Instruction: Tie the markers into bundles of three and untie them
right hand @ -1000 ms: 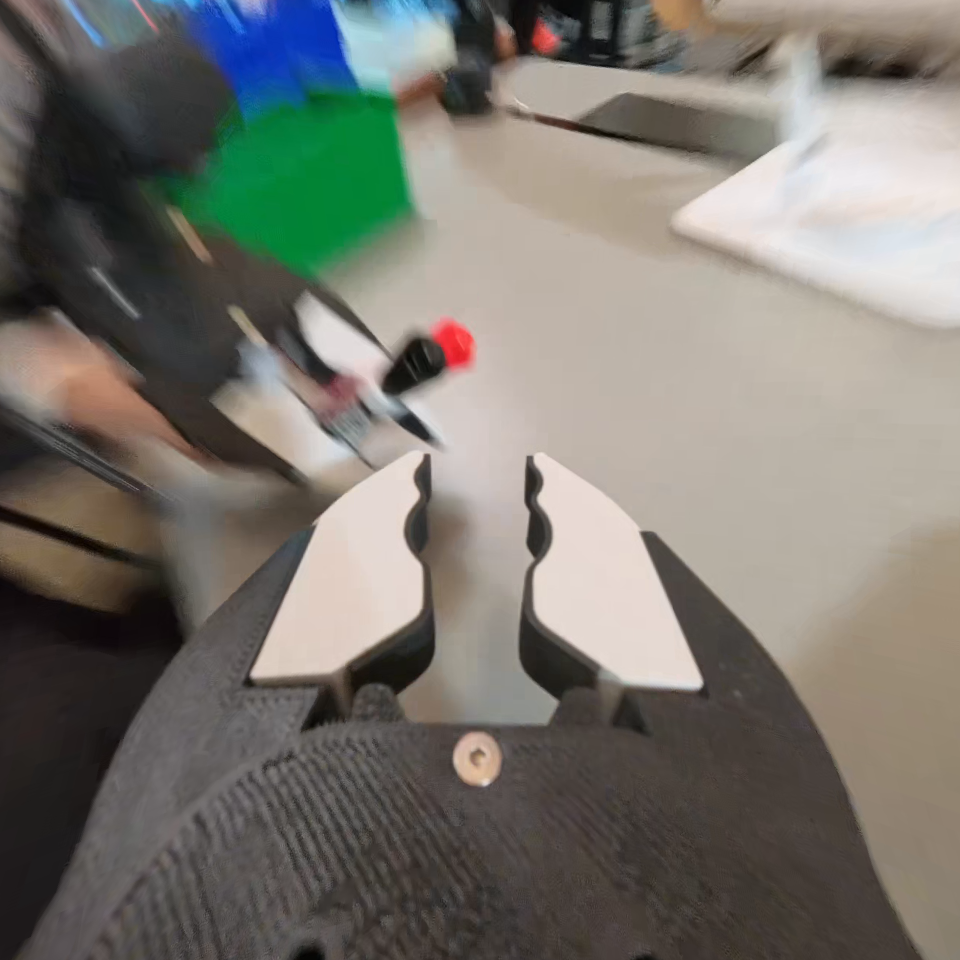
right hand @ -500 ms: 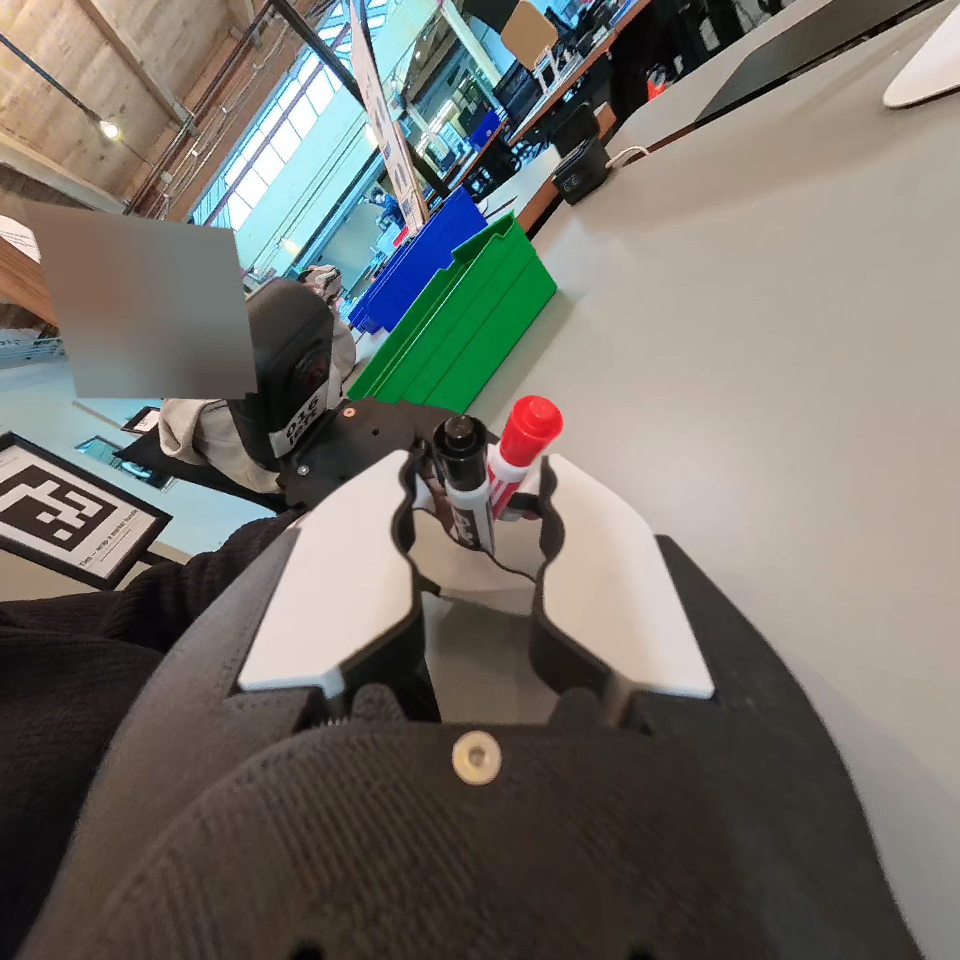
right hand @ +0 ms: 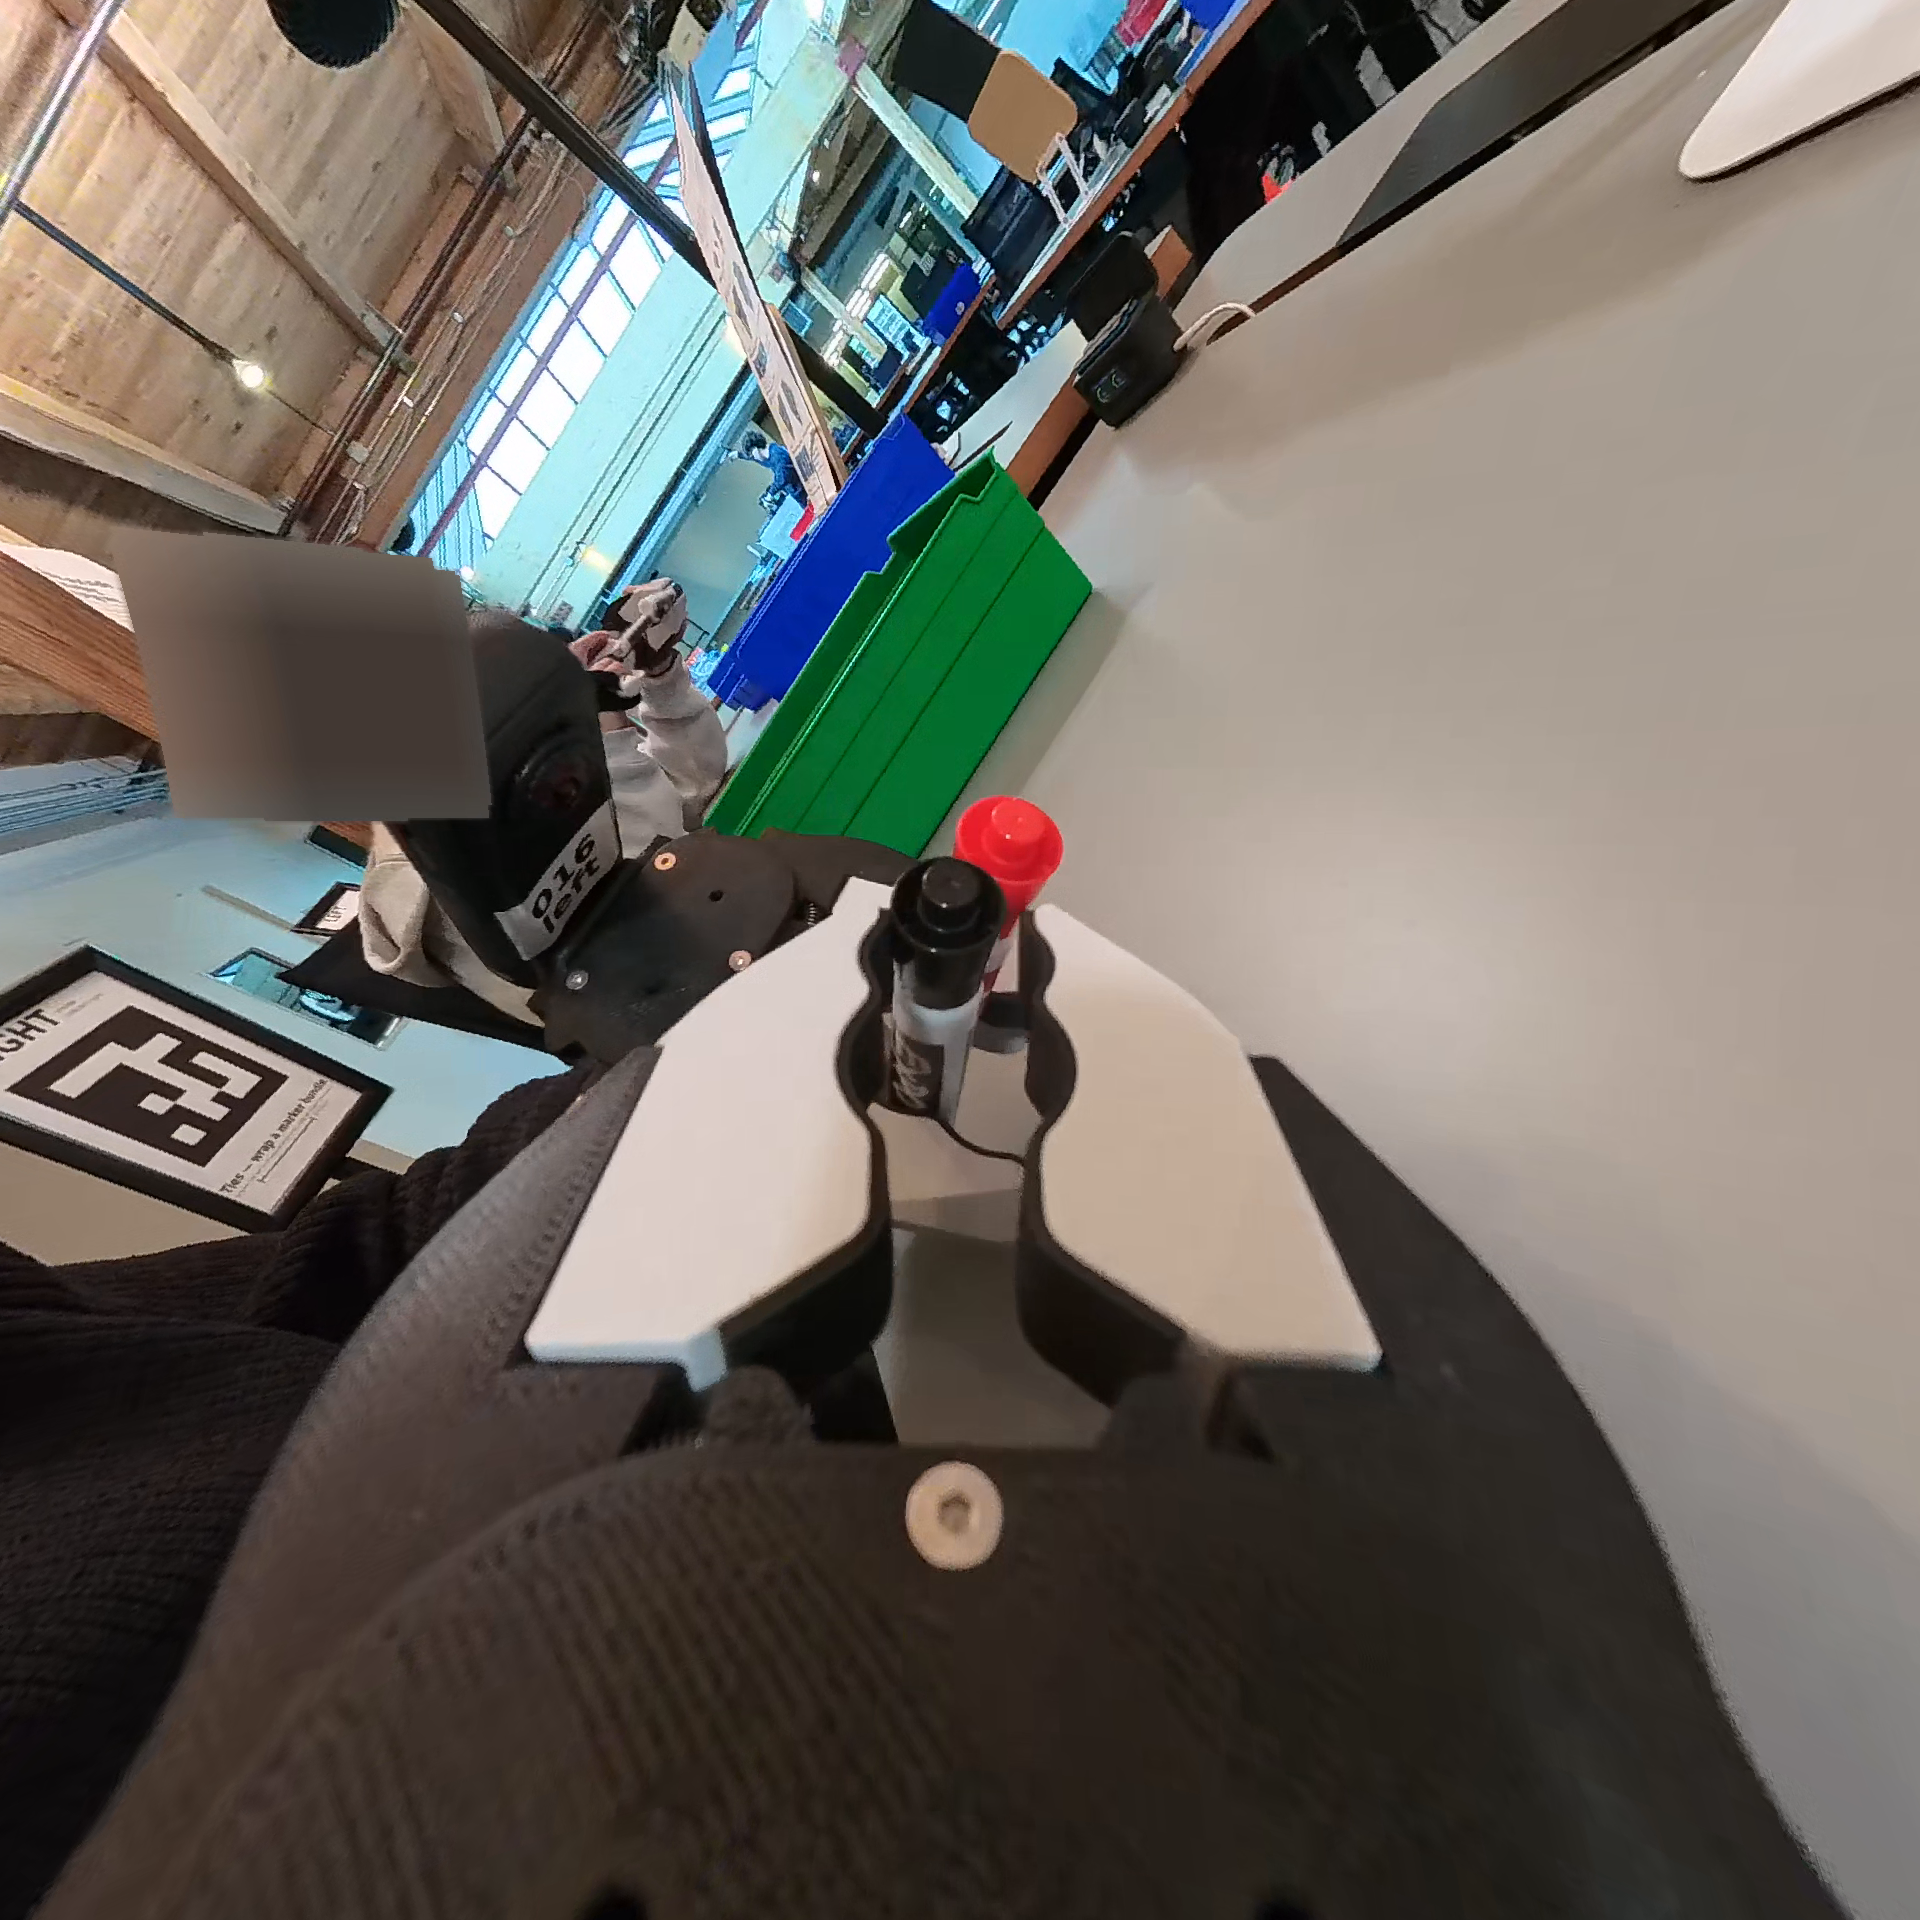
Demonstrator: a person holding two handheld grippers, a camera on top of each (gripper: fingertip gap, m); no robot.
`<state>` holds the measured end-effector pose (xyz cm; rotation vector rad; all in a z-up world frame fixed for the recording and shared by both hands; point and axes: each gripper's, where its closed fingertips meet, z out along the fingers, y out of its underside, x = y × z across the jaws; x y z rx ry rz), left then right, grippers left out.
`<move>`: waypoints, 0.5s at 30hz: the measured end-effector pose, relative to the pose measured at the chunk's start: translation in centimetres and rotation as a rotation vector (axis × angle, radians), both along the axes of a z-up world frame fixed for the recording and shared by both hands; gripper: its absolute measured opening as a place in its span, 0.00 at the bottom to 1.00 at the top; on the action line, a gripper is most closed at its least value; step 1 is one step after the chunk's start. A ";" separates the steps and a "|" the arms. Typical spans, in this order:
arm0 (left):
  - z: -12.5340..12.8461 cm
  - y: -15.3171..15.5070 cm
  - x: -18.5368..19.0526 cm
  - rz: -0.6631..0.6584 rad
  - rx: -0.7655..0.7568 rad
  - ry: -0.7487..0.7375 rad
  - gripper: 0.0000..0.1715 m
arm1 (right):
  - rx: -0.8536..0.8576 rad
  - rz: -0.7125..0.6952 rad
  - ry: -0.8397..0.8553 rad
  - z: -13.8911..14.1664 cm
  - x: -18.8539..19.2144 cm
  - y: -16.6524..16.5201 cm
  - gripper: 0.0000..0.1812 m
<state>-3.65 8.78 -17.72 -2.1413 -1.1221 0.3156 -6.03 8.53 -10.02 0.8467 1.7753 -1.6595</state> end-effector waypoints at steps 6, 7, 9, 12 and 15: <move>-0.3 0.0 0.0 -0.002 0.001 -0.005 0.25 | 0.003 0.006 -0.023 -0.3 0.0 0.0 0.11; -0.3 -0.1 0.0 -0.002 0.001 -0.006 0.25 | 0.003 0.008 -0.023 -0.3 0.0 0.0 0.11; -0.2 -0.1 -0.1 -0.002 0.000 0.001 0.25 | 0.000 0.008 -0.025 -0.3 0.0 -0.1 0.11; -0.3 -0.2 -0.1 -0.002 -0.001 0.005 0.25 | 0.002 0.010 -0.028 -0.4 0.0 -0.1 0.11; -0.4 -0.3 -0.1 -0.002 -0.001 0.008 0.25 | 0.000 0.011 -0.037 -0.4 0.0 -0.2 0.11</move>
